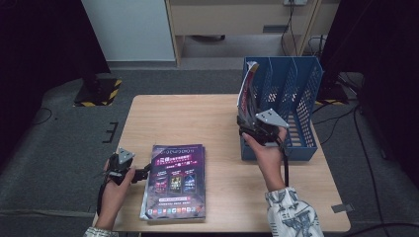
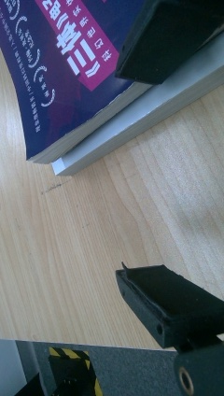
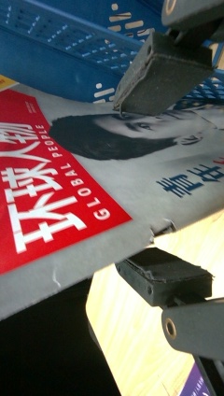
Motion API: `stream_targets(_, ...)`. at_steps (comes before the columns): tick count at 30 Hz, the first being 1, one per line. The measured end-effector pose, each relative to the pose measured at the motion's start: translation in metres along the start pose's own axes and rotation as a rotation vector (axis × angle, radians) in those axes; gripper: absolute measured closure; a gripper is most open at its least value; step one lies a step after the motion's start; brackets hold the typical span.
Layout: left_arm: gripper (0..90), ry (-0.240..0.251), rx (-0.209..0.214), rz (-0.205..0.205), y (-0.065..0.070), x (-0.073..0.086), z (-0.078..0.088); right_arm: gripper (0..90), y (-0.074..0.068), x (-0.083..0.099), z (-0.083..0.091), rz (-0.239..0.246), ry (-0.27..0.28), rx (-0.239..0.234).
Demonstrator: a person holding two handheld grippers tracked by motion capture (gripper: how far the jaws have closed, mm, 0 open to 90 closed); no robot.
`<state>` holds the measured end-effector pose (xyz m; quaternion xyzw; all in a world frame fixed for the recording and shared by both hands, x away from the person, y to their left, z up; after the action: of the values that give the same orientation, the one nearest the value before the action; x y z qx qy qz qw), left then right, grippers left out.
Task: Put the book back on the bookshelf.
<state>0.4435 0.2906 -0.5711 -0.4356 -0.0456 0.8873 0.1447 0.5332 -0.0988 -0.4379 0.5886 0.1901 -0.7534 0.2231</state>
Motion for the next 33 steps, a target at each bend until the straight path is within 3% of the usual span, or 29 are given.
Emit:
stream_targets(8,4.3,0.002,0.0,0.005,0.0,0.0,0.0,24.9,-0.008,0.005,0.003,0.014,-0.012,-0.006)
stream_targets(16,4.3,0.004,0.002,0.004,0.0,-0.001,0.001,30.9,-0.006,0.01,0.022,0.027,-0.004,-0.002)
stream_targets(25,4.3,0.004,0.002,0.006,0.0,-0.001,0.001,33.2,-0.017,0.027,0.041,0.041,-0.025,-0.047)
stream_targets(33,4.6,0.008,0.0,0.0,0.002,-0.002,0.002,28.0,-0.034,0.04,0.056,0.032,-0.036,-0.092)
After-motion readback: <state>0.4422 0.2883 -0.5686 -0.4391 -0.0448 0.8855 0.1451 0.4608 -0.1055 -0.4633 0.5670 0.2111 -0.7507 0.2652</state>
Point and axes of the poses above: each handheld gripper's, and its own axes: z roughly backward along the jaws, x roughly out of its underside, y roughly to its right, the point moved 10 cm from there along -z, roughly forward along the jaws, and after that the axes turned 10 degrees about -x, right-handed, at the moved point
